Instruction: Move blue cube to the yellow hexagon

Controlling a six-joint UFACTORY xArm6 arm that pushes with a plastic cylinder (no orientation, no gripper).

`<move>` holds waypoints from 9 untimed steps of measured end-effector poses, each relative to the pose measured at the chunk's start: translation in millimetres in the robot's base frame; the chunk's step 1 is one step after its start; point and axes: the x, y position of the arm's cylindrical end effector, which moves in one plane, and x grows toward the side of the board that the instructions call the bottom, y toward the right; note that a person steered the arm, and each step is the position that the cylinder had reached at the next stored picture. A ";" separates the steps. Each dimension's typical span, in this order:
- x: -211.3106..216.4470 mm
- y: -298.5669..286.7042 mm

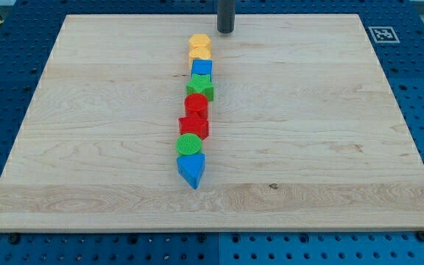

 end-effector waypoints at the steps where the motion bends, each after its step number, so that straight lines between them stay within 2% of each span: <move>1: 21.8 19.5; 5: 120.0 30.7; 9: 133.5 -18.7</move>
